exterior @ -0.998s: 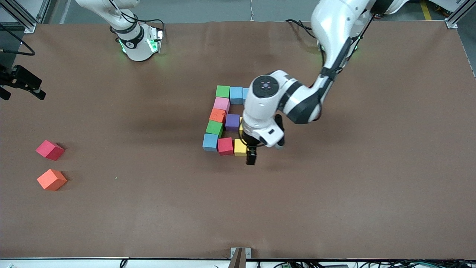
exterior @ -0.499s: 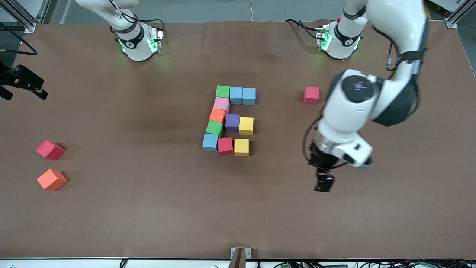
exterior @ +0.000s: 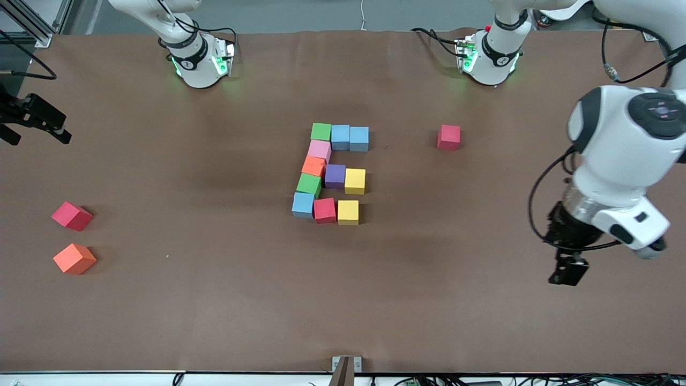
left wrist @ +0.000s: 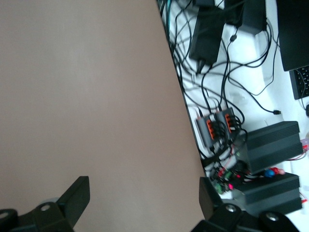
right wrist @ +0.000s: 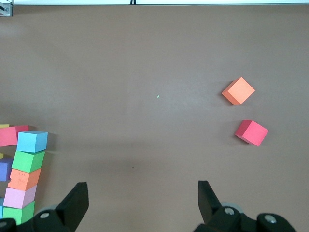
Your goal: Arrange 11 blocks into digit 3
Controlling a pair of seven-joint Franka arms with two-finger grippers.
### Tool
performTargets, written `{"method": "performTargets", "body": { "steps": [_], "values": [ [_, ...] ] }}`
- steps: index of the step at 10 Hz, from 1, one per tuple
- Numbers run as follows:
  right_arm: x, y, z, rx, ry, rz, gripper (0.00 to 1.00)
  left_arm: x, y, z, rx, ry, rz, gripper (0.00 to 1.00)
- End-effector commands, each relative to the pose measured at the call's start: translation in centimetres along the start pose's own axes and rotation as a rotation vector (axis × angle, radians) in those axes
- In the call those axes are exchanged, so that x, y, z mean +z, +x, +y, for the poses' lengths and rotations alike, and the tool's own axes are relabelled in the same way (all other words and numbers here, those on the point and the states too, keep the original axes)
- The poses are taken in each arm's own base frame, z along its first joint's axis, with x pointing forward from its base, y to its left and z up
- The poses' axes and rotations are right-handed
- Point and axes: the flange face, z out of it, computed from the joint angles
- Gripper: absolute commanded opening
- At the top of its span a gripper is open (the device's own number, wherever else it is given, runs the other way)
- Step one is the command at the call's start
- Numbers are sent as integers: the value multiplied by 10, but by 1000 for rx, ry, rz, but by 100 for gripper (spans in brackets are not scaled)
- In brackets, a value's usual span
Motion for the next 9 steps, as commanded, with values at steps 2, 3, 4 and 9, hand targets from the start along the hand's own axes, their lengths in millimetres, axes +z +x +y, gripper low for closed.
{"method": "performTargets", "body": {
  "steps": [2, 3, 4, 9],
  "values": [
    [-1, 1, 1, -8, 1, -1, 100, -30, 38, -38, 240, 40, -47, 100],
    [-3, 1, 0, -10, 3, 8, 100, -45, 52, -47, 361, 57, -65, 100],
    [-1, 3, -1, -11, 0, 11, 100, -64, 70, -60, 467, 63, -103, 100],
    [-1, 4, -3, -14, 0, 11, 100, -144, 87, -100, 852, 105, -229, 100]
  ]
}}
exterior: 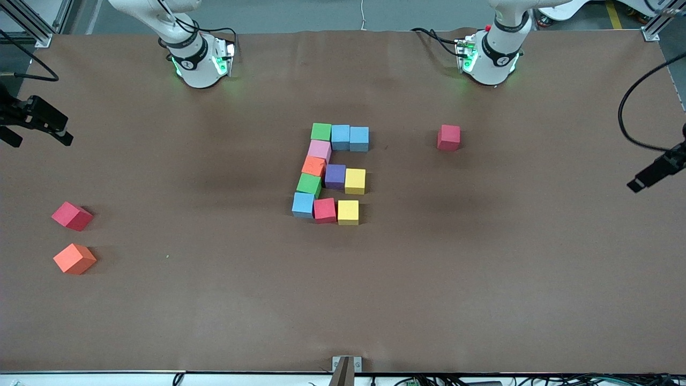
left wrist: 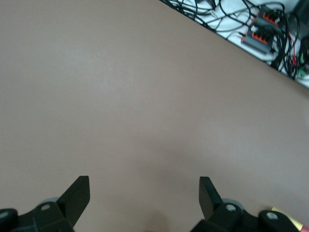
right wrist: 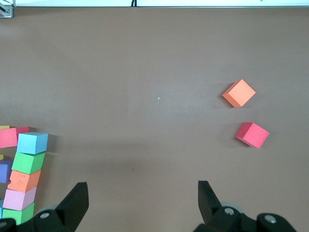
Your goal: Arrange 11 blocks into digit 3
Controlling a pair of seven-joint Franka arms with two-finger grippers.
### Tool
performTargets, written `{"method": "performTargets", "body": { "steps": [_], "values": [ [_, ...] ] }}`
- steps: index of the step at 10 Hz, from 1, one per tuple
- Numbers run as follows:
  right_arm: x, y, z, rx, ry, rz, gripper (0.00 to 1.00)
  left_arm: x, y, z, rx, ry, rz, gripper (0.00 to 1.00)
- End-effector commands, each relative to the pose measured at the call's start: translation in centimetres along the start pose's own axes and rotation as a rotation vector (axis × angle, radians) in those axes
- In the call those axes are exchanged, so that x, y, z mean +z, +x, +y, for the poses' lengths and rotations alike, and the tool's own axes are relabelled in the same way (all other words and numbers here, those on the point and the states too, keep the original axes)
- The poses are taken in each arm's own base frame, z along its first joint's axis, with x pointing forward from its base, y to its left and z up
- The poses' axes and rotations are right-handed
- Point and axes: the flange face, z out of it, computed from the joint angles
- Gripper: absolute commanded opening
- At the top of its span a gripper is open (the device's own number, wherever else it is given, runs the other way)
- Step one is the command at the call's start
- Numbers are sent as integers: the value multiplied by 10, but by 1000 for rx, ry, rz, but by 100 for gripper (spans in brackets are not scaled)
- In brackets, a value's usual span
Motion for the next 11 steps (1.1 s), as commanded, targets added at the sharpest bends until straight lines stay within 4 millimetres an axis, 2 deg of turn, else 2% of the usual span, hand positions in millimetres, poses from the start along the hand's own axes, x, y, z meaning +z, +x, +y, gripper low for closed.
{"method": "performTargets", "body": {
  "steps": [1, 4, 5, 6, 8, 11],
  "values": [
    [-2, 1, -1, -12, 0, 5, 100, -15, -18, 30, 183, -14, 11, 100],
    [-2, 1, 0, -9, 0, 3, 100, -17, -27, 28, 419, -8, -46, 100],
    [-1, 2, 1, -9, -2, 2, 100, -20, -30, 32, 450, -8, -43, 100],
    [1, 2, 3, -4, -2, -3, 100, -26, -28, 36, 430, -9, -26, 100],
    [1, 3, 3, -4, -2, -3, 100, -33, -21, 20, 388, 1, -12, 100],
    [-1, 3, 2, -4, -1, 3, 100, -25, -29, 22, 408, 28, -75, 100]
  ]
}}
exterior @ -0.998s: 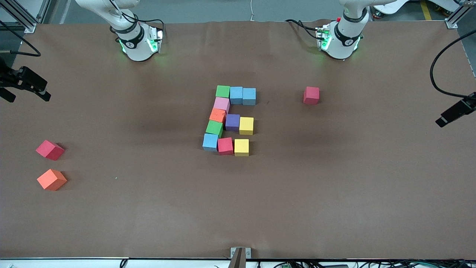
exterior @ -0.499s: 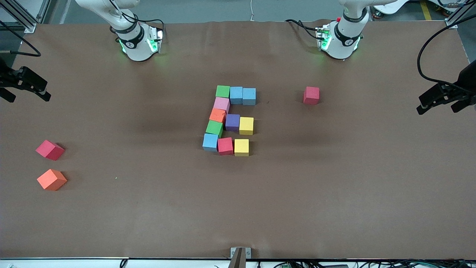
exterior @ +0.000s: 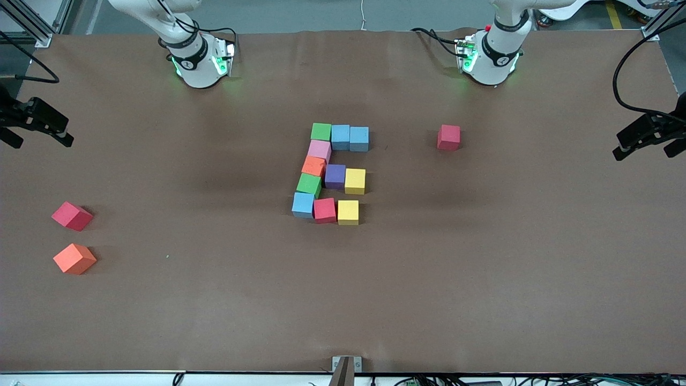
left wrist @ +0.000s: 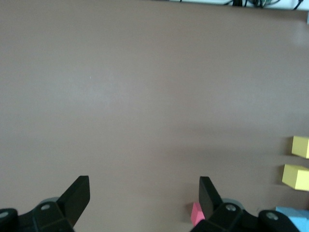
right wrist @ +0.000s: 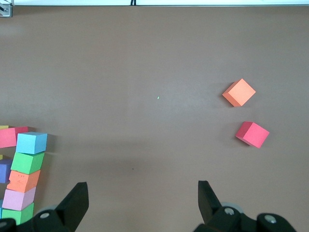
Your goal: Arrange 11 blocks into digit 3
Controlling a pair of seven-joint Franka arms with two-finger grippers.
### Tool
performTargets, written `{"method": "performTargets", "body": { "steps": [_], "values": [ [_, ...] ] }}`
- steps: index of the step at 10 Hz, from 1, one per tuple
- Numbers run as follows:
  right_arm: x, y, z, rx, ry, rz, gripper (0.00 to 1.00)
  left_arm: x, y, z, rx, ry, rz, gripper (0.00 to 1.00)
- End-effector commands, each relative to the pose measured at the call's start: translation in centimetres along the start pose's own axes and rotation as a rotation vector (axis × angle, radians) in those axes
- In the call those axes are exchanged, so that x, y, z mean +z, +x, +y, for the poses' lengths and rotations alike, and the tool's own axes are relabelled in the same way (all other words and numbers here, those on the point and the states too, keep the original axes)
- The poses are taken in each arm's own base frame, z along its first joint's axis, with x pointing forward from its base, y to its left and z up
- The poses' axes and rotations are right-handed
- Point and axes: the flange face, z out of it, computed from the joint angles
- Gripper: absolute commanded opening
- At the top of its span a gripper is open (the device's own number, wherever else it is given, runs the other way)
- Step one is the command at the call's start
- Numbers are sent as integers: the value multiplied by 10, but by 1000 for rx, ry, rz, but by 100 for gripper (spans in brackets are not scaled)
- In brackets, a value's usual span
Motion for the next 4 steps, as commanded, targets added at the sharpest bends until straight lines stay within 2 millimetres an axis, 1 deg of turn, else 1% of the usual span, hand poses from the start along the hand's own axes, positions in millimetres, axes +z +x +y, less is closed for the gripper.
{"method": "performTargets", "body": {
  "steps": [1, 2, 3, 4],
  "values": [
    [-7, 2, 3, 2, 3, 15, 100, -5, -6, 7, 24, 13, -18, 100],
    [-8, 3, 0, -9, 0, 18, 100, -6, -5, 7, 10, 7, -15, 100],
    [-7, 3, 0, -7, -1, 17, 100, -6, -6, 7, 34, 13, -16, 100],
    [-8, 3, -8, -10, 0, 19, 100, -5, -5, 9, 39, 19, -17, 100]
  ]
}}
